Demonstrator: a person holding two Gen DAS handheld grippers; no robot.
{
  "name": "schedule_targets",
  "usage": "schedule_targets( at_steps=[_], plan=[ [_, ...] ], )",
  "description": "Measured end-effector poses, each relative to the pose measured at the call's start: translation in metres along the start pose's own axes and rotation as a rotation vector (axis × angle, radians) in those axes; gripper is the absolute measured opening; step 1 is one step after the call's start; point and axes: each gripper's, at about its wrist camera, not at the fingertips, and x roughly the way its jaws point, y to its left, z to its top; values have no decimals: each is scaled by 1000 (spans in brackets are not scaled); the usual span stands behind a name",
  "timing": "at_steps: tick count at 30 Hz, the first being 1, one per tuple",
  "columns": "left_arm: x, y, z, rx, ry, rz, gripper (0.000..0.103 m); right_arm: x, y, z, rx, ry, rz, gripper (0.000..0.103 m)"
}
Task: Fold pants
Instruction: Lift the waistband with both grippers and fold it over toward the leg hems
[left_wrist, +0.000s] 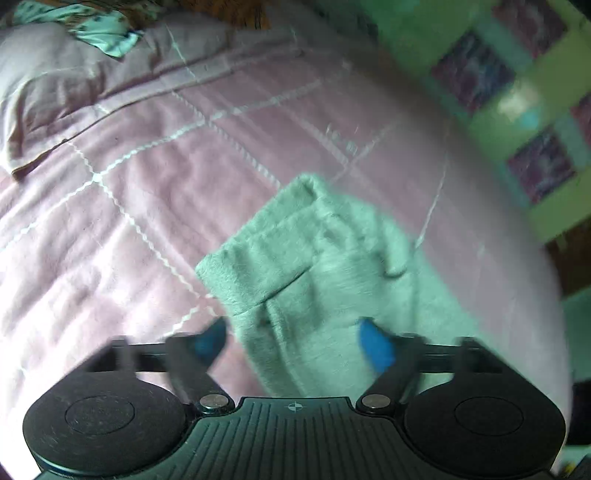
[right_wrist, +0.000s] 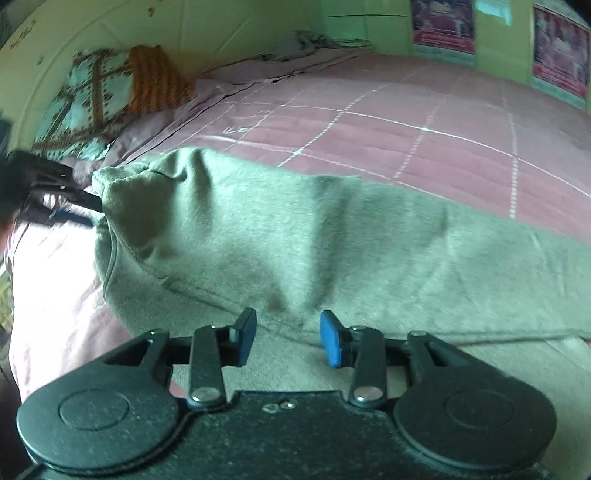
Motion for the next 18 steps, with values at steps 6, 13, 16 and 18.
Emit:
schedule_targets(
  at_steps=[6,13,16,18],
  plan=[
    [17,-9,-15,-64,48,-96,48,-4,-4,-23,75,6,4,40],
    [57,-12,-36,-183,136,-75,44,-11,-7,-30,134,8,6,41],
    [65,-14,-38,-178,111,-83,44,-13,-8,-32,152,17,8,41],
    [73,-15,-37,-176,93,-72,44,-12,-9,-33,167,24,4,42]
  ],
)
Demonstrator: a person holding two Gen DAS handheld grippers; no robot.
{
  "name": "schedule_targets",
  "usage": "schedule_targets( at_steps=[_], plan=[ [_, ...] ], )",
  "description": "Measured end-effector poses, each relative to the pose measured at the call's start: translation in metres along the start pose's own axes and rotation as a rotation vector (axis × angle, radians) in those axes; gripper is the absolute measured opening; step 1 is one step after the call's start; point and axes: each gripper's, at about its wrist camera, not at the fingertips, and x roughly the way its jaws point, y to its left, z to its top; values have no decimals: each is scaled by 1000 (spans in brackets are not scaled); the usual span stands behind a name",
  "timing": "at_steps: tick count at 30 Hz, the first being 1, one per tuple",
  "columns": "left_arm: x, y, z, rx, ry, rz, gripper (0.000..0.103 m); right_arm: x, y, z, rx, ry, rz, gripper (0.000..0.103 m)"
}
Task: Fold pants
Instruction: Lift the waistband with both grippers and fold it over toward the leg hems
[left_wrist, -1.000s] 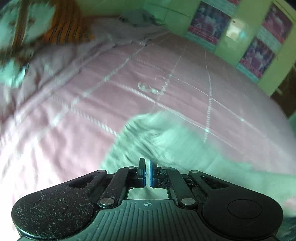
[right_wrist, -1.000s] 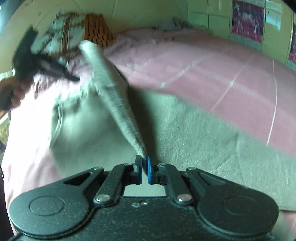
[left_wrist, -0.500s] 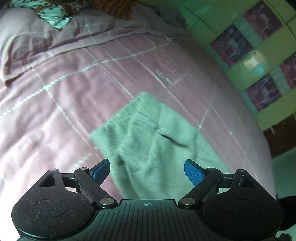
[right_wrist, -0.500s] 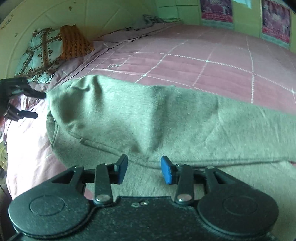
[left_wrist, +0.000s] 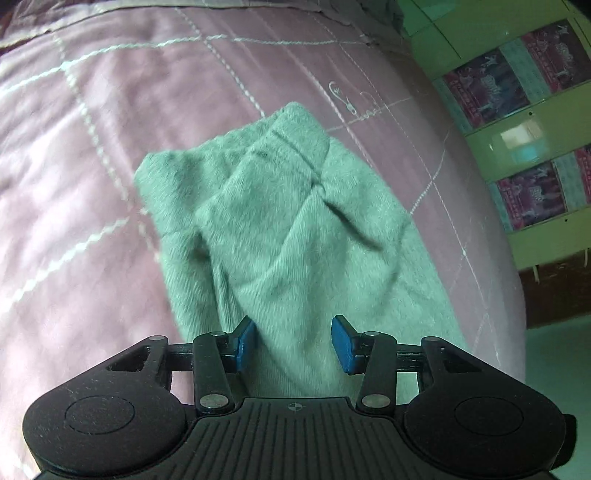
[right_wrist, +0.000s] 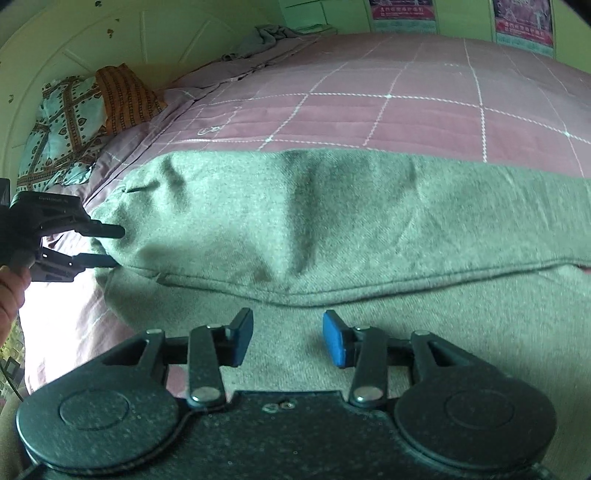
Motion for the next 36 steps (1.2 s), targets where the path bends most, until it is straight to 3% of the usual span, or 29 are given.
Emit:
schedule_targets(
  at_steps=[2,5,9,13,15,16,17,19,24,27,31,33,36],
  plan=[
    [5,2,4,-36,-24,-7,44,2,-4,0,33,7,1,42],
    [-1,-4,5,-20,-77,5,20,2,-12,1,101,9,10,44],
    [-11,-9,5,43,-86,-1,17,1,-33,3,237,-7,19,51],
    [-15,-10,12,55,-83,-1,17,10,-67,4,463,-47,43,50],
    [-19,-13,20,68,-80,5,16,15,-76,5,556,-78,56,39],
    [-22,-13,24,69,-80,1,16,17,-79,7,587,-95,44,9],
    [-30,-16,26,79,-86,-3,15,16,-79,8,601,-103,25,7],
    [-43,-17,34,102,-106,-18,15,2,-67,11,563,-147,27,7],
    [-62,-1,40,143,-95,-2,15,-56,-18,8,315,-211,79,7],
    [-46,27,23,131,-44,66,15,-55,2,-12,214,-141,69,6],
    [-31,48,13,84,-34,66,15,-15,3,-45,155,9,-34,6],
    [-38,42,13,96,-41,66,15,-9,-2,-48,177,14,-36,7],
    [-51,34,14,142,-86,66,16,-25,-1,-36,205,-24,-2,15]
  ],
)
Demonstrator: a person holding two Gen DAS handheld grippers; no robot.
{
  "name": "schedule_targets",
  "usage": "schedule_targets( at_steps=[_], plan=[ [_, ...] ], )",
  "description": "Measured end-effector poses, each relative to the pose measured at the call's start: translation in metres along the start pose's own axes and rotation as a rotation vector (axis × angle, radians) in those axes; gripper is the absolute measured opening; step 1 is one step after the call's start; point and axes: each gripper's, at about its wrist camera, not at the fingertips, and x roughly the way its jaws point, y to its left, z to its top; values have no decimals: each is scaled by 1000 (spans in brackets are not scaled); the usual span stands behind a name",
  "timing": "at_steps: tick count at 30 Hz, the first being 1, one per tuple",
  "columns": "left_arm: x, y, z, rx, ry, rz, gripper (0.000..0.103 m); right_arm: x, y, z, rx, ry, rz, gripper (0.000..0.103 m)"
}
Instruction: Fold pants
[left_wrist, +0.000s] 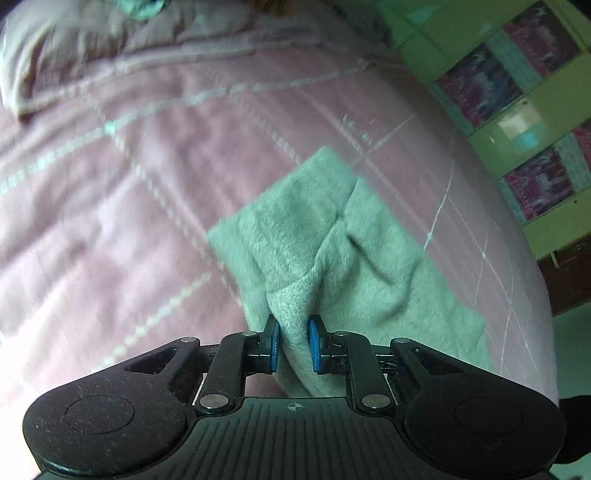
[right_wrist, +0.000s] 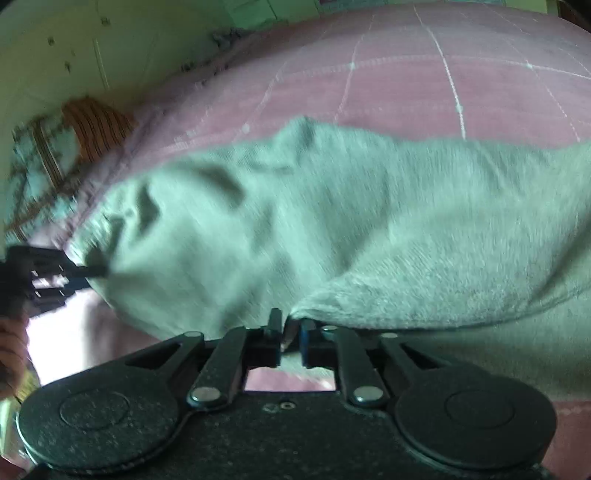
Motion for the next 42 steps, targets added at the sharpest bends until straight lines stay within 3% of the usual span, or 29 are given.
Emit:
schedule_targets(
  at_steps=[2,5,8,11,13,15,17,21,24,27,32,35,38,42],
  plan=[
    [10,3,2,9,34,31,16,-6,1,6,-15,-16,-1,17],
    [4,-2,2,-4,6,24,16,19,-6,-6,29,50,-17,13],
    [-16,-6,8,-13,-58,-19,16,5,2,-5,58,2,14,10],
    [-21,8,10,-51,-79,-5,16,-16,11,-2,45,-48,58,10],
    [-10,17,7,-44,-54,23,16,-19,11,-3,61,-47,84,10],
    [7,24,1,-33,-4,30,16,-13,12,-8,27,-29,58,10],
    [7,22,0,-29,-4,33,16,9,9,-18,5,30,11,10],
    [-7,13,-3,-37,4,42,20,15,9,-21,13,29,4,17],
    [-30,-14,-15,65,-36,30,20,2,6,-14,40,12,15,25],
    [-37,-50,-31,172,-6,-17,20,-15,-2,-12,51,-2,10,26],
    [-5,-111,-66,273,92,-49,20,-43,-28,-15,94,-33,-34,30],
    [19,-134,-97,352,147,17,20,-69,-52,-18,133,-66,-83,33],
    [27,-133,-109,359,110,38,20,-90,-84,-19,202,-93,-122,38],
    [27,-134,-107,333,127,38,20,-105,-131,-15,315,-128,-157,43]
  ],
)
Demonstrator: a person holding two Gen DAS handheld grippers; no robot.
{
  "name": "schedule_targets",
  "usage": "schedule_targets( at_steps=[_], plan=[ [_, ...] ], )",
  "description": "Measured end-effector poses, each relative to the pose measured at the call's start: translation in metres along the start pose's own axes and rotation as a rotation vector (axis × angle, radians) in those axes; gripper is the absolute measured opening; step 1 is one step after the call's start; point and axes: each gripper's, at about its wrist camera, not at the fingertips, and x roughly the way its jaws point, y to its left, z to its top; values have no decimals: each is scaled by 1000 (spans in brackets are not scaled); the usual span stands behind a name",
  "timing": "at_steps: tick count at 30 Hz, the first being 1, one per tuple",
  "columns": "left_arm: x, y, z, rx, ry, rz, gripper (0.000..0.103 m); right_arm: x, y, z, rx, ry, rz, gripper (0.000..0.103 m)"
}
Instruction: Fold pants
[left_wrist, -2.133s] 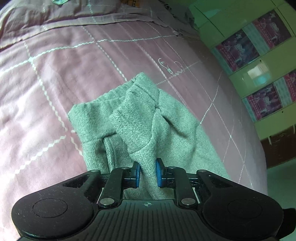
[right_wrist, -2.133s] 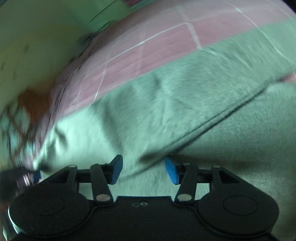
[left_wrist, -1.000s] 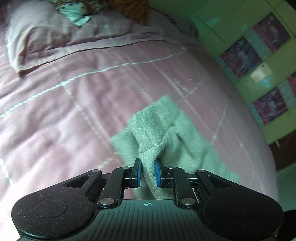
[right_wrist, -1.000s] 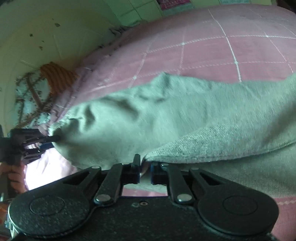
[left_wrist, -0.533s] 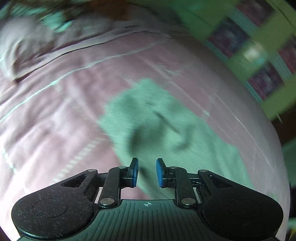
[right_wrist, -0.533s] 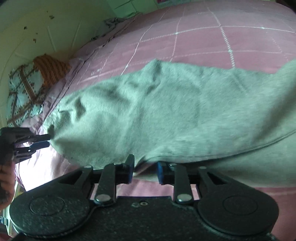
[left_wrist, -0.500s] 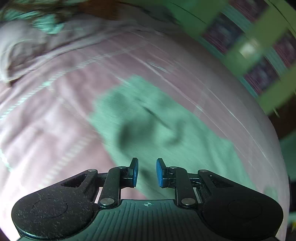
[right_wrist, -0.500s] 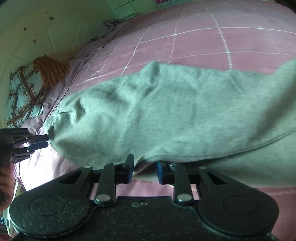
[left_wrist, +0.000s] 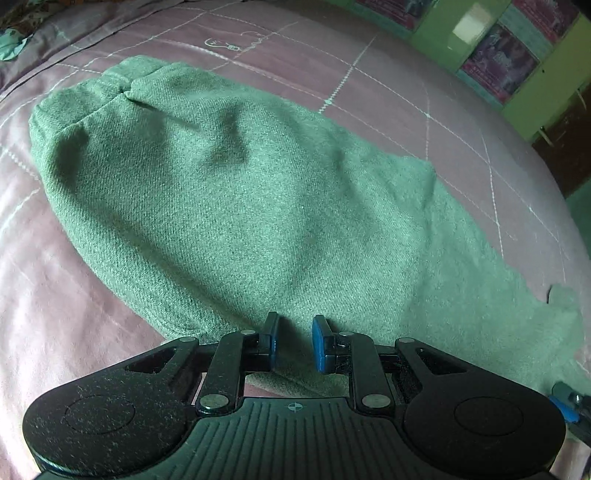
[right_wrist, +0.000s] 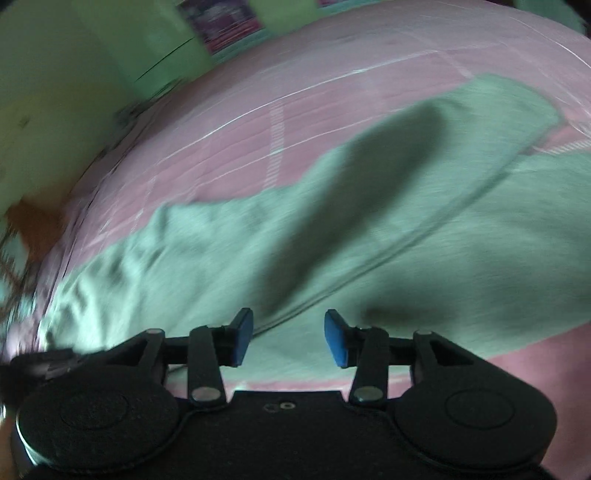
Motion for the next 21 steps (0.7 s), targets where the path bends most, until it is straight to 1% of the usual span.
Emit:
schedule_targets(
  at_steps=[3,4,9,10,11,12,13,14,15,18,21],
  plan=[
    [-1,3,-1,-7,6,-5,20,8,-34,13,123,-17,-27,43],
    [0,2,-1,-13,7,-3,20,12,-44,17,168,-30,-37,41],
    [5,-3,1,16,5,35,20,29,-78,36,329,-132,-48,38],
    [5,-5,1,20,5,40,20,34,-82,39,351,-143,-47,34],
    [7,-6,1,22,5,43,20,37,-83,41,364,-145,-43,29],
    [7,-6,1,22,5,45,20,38,-84,42,366,-143,-39,21],
    [7,-7,1,21,5,46,20,37,-82,43,346,-141,-38,7],
    [8,-7,1,20,5,45,20,32,-79,43,319,-154,-34,7],
    [8,-8,1,26,5,45,20,24,-75,41,295,-184,-33,6],
    [7,-8,0,46,1,47,20,-15,-65,29,234,-281,-31,6],
    [7,-12,-1,74,-6,57,20,-47,-46,10,113,-320,-48,6]
  ],
)
